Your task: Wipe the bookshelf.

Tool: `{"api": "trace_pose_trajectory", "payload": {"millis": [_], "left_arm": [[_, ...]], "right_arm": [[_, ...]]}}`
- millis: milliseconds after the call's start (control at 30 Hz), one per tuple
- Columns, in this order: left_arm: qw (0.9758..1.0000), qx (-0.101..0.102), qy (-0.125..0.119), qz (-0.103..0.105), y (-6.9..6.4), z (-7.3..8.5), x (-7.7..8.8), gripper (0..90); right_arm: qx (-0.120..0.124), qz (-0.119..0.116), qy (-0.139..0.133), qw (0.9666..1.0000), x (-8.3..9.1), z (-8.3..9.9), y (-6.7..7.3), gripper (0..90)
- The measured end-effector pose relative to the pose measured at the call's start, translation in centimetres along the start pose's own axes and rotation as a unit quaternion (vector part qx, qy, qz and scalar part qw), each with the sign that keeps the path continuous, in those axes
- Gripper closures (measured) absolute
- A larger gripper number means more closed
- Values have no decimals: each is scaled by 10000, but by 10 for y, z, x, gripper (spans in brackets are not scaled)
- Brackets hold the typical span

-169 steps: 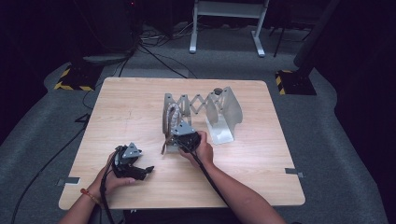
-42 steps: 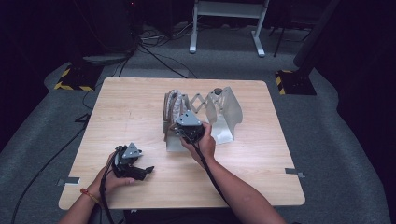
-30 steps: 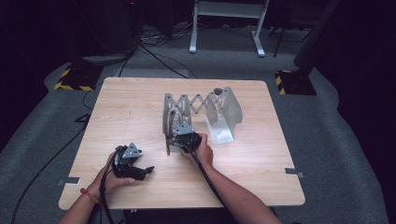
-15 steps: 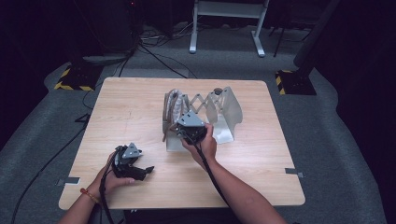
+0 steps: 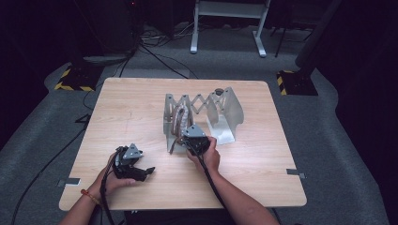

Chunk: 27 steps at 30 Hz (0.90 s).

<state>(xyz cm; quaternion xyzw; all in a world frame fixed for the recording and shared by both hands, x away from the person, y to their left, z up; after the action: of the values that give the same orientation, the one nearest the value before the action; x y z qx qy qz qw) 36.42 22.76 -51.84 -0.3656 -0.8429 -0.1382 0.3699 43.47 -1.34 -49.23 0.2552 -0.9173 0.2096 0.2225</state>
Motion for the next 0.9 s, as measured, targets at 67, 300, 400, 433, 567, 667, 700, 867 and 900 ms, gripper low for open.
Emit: {"api": "trace_pose_trajectory", "payload": {"millis": [67, 300, 400, 433, 567, 667, 700, 867, 900], "left_arm": [[10000, 2, 0, 0, 0, 0, 0, 148], [10000, -17, 5, 71, 1, 0, 0, 149], [10000, -20, -4, 56, 1, 0, -1, 149], [10000, -20, 2, 50, 1, 0, 0, 149], [10000, 7, 4, 19, 0, 0, 0, 150], [10000, -10, 7, 23, 0, 1, 1, 153], [10000, -17, 7, 20, 0, 1, 1, 153], [10000, -11, 4, 41, 0, 0, 0, 152], [10000, -11, 3, 47, 0, 0, 0, 151]], "right_arm": [[-7, 1, 91, 10000, -4, 9, 1, 724], [70, 79, -321, 9994, 20, -19, -6, 724], [53, 171, -577, 9982, 31, -41, -13, 724], [72, 229, -641, 9977, 33, -46, -15, 724], [-57, 249, -611, 9978, 29, -52, -18, 724], [36, 239, -406, 9989, 19, -42, -12, 724], [21, 214, -328, 9992, 14, -35, -9, 724], [79, 180, 11, 9998, -1, -10, -5, 724], [84, 175, 55, 9998, -3, -6, -5, 724]]}}
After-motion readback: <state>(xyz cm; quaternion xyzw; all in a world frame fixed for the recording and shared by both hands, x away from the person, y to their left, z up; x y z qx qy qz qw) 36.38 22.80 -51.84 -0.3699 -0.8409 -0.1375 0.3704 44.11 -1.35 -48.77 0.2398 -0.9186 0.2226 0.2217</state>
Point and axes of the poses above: each handheld gripper's, and its own axes: x roughly backward along the jaws, z roughly out of its underside, y roughly to its left, the point moved 2 cm from there along -x, roughly forward along the jaws, and after that the axes turned 2 degrees about x, right-handed, at the moved point
